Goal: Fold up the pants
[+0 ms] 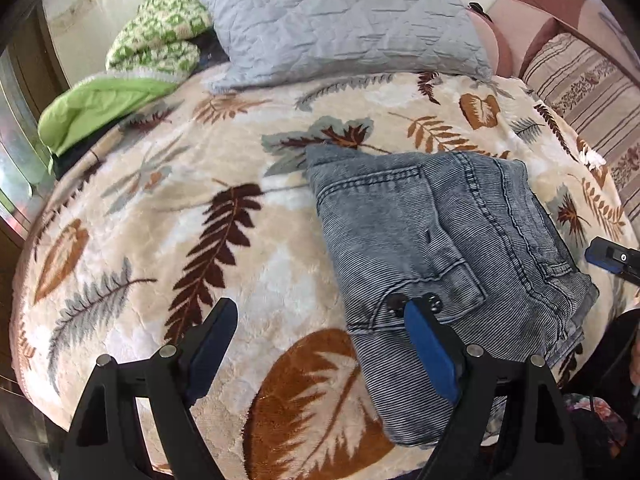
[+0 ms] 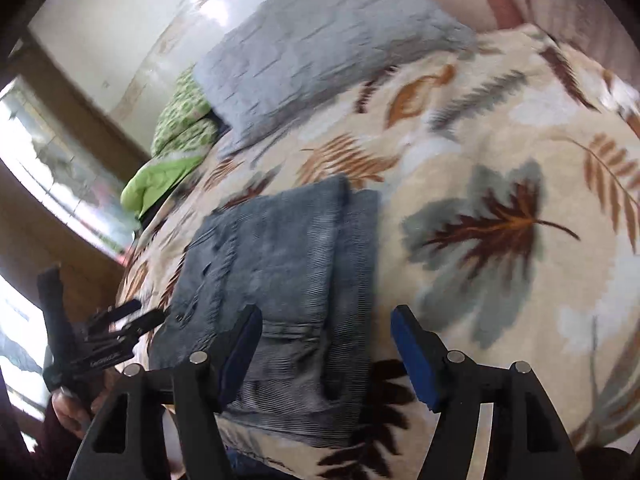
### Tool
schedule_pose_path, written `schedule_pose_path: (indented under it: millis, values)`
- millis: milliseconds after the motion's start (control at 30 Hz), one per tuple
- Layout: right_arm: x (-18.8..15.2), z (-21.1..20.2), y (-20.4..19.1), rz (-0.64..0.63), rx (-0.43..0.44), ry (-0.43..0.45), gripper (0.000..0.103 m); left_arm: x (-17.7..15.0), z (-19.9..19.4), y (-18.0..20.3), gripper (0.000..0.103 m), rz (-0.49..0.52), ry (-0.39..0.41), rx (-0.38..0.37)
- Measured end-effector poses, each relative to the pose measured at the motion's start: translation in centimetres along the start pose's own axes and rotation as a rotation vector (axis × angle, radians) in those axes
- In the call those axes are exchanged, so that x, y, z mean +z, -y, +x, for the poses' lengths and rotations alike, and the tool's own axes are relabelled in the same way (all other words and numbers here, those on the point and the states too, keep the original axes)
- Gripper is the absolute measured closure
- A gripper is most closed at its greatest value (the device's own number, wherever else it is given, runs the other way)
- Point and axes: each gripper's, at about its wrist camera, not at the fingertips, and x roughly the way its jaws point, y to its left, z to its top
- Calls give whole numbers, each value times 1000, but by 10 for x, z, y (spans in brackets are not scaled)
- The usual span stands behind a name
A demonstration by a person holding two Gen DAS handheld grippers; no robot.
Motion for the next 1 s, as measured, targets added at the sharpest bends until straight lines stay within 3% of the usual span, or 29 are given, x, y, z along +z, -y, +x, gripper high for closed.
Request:
schedule_pose_path:
  millis: [167, 233, 300, 467, 633, 733, 800, 833, 933, 1000]
  values:
    - [4, 12, 27, 163, 117, -64, 33, 3, 20, -12, 17, -37, -78, -179]
    - [5, 24, 27, 179, 159, -102, 33, 4, 30, -16, 17, -61, -109, -213]
    - [8, 38, 30, 191, 147, -135, 33, 5, 37, -20, 17, -96, -126, -273]
    - [13, 51, 36, 240, 243, -128, 31, 5, 49, -20, 17, -91, -168, -390]
    - [14, 62, 25, 212, 307, -146, 32, 8, 56, -11, 17, -76, -168, -456]
    - [14, 65, 9, 154, 329, -140, 31, 12, 55, -1, 17, -63, -165, -535]
    - [14, 66, 4, 130, 330, -135, 31, 13, 56, 8, 17, -27, -162, -526]
    - [13, 66, 5, 121, 321, -139, 35, 13, 58, 10, 16, -17, -166, -520]
    - [11, 72, 7, 92, 217, -148, 59, 14, 65, 7, 16, -46, -165, -547]
    - [10, 71, 7, 87, 197, -136, 63, 15, 63, 6, 22, -60, -153, -538]
